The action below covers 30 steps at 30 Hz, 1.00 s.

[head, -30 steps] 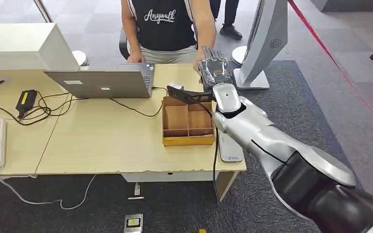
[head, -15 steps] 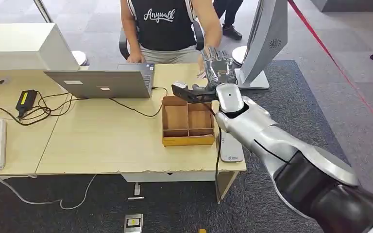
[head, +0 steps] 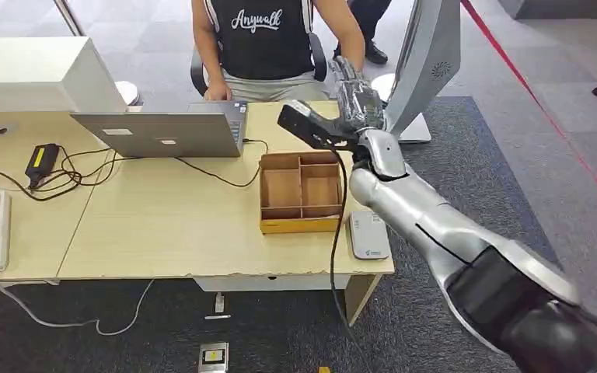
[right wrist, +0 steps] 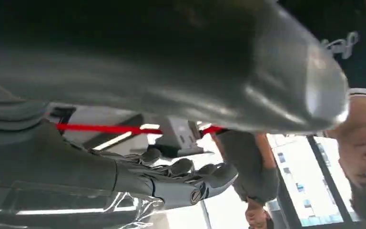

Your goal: Pass the card to the sensor for recognition and then transmit it.

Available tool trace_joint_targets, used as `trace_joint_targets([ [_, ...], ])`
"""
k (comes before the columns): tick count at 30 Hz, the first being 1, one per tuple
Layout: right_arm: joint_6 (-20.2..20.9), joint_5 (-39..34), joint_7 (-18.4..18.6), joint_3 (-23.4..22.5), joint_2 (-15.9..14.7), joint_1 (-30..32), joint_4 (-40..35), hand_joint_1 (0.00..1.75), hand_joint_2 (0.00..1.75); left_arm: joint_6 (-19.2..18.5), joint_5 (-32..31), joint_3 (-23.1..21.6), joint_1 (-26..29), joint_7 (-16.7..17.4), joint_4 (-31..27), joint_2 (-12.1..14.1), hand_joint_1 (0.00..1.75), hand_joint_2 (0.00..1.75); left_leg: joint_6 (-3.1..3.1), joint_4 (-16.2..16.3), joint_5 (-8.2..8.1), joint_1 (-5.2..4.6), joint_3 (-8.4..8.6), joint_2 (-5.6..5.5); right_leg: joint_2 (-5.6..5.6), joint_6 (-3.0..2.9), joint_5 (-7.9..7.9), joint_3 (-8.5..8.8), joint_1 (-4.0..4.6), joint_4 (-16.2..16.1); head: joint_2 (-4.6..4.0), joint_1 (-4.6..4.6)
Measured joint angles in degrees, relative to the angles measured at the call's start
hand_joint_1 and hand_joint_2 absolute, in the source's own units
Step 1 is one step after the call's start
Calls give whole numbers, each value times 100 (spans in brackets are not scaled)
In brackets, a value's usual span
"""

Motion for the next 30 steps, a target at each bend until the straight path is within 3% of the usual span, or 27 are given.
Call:
trace_joint_targets([
  [4,2,-1090,-471,-219,-267,402,-857,0,0,13,35,35,1,-31,0,0,0,175,0,0,0,0,0,0,-1,0,-1,2,0,-2,0,0],
  [8,-118,-1682,-733,-350,-654,897,-1914,0,0,13,31,63,1,-33,0,0,0,175,0,0,-1,0,1,0,0,0,-1,1,0,-4,0,4],
  [12,-234,-2302,-1134,-514,-1023,1794,-3180,0,0,28,33,131,3,43,0,0,0,175,0,-1,-3,0,-1,-2,-1,0,-2,3,1,-5,0,2],
  [16,-129,-2844,-1639,-667,-1200,2463,-3976,0,0,48,57,188,-6,44,0,0,0,175,-2,-2,-5,0,0,2,3,-1,-2,-2,1,-5,0,0],
  [17,-78,-2972,-1767,-709,-1229,2594,-4163,0,175,50,72,199,-11,33,0,0,0,175,-2,-2,-5,0,0,2,3,-1,-2,-2,1,-5,0,0],
  [25,29,-3441,-2234,-881,-1506,3429,-5279,0,175,92,66,334,-12,-24,2,-2,0,175,-1,-2,-4,0,-1,2,2,-1,-2,0,0,-5,0,0],
  [30,-48,-2967,-2220,-914,-1646,3738,-5709,0,175,94,39,413,-19,9,4,-2,0,175,-2,-2,-4,0,-2,2,2,-1,-2,0,0,-5,0,2],
])
